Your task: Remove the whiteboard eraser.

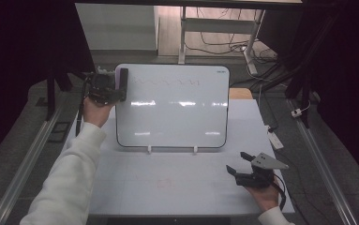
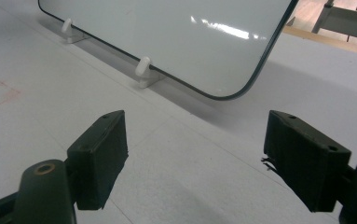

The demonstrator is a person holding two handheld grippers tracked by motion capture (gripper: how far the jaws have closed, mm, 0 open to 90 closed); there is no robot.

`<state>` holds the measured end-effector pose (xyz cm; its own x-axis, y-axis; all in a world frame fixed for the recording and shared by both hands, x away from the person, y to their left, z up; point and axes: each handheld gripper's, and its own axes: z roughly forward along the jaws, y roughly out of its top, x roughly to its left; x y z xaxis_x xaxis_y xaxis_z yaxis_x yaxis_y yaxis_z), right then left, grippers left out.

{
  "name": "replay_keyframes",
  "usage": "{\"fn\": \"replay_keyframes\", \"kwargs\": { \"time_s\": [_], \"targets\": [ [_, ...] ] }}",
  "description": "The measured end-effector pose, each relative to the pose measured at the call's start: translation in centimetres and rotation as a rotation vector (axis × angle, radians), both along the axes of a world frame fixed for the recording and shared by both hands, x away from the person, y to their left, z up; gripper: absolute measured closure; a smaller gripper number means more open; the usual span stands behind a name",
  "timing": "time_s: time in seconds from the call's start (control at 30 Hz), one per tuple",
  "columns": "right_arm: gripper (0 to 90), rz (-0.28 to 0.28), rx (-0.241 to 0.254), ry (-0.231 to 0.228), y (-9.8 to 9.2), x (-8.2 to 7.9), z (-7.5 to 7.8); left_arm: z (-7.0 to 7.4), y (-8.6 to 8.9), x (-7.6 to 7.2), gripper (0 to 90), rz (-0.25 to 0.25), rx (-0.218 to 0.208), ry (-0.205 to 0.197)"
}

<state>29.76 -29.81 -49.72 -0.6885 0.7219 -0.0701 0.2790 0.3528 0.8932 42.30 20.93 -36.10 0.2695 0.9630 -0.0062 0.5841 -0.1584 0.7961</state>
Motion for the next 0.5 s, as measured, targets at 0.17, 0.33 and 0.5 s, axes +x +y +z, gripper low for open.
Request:
{"fn": "replay_keyframes", "kwargs": {
  "time_s": [0.17, 0.33, 0.5],
  "targets": [
    [21.5, -0.001, 0.001, -0.004, 0.0, 0.0, 0.0, 0.2, 0.4, -0.5, 63.8, 0.005, 0.010, -0.018],
    [21.7, 0.000, 0.003, -0.006, 0.0, -0.1, 0.1, 0.0, 0.9, -1.5, 64.1, 0.003, 0.003, -0.043],
    [21.9, 0.001, -0.002, -0.005, 0.2, -0.1, 0.1, -0.3, 1.2, -3.1, 64.1, -0.025, -0.023, -0.069]
  ]
}}
